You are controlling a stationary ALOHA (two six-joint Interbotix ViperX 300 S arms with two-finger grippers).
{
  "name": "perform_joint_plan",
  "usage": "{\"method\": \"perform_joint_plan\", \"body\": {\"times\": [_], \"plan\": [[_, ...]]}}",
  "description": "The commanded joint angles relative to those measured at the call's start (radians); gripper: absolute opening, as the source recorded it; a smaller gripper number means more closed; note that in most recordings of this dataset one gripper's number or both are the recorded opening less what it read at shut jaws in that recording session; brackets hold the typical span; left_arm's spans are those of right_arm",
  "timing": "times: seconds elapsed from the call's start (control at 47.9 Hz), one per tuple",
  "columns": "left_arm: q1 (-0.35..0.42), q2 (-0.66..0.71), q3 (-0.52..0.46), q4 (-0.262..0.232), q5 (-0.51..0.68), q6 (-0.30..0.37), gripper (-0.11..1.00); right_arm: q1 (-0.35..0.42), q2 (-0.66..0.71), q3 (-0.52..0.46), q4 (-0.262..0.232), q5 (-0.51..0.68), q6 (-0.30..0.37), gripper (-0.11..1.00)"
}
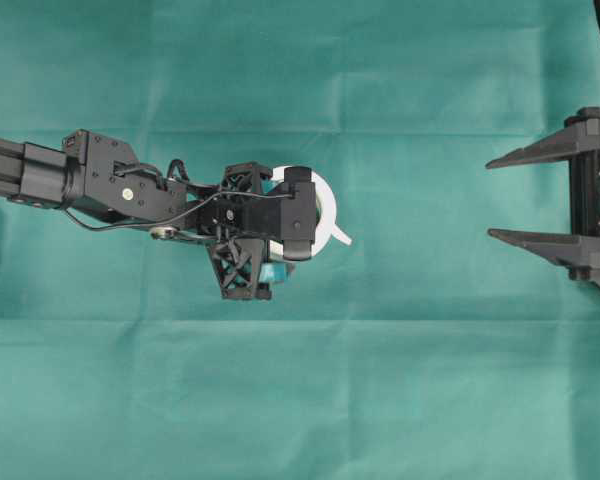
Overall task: Peel off the duct tape with your right arm.
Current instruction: 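Close the left gripper on the tape roll's rim and lift it, then move the open right gripper toward the tape's loose end tab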
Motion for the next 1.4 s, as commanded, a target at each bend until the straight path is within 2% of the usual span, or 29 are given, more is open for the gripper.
{"method": "perform_joint_plan", "body": {"times": [0.0,0.104,0.188,0.439,1.002,1.378], "plan": [[0.002,-0.023,-0.018,0.003,0.003,-0.002,0.51,0.0,0.006,-0.011,0.0,-0.009,0.002,0.65],[0.0,-0.023,-0.023,0.005,0.014,0.0,0.31,0.0,0.006,-0.012,-0.002,-0.011,0.002,0.65],[0.002,-0.029,-0.029,0.005,0.032,0.011,0.23,-0.002,0.006,-0.011,0.0,-0.009,0.002,0.65],[-0.002,-0.067,-0.04,0.005,0.069,0.077,0.23,-0.002,0.006,-0.011,0.0,-0.011,0.002,0.65],[-0.008,-0.21,-0.158,0.005,0.245,0.078,0.23,-0.002,0.023,0.0,0.003,-0.037,0.002,0.65],[-0.009,-0.218,-0.296,0.005,0.423,0.075,0.23,-0.002,0.146,-0.043,0.011,-0.074,0.002,0.65]]}}
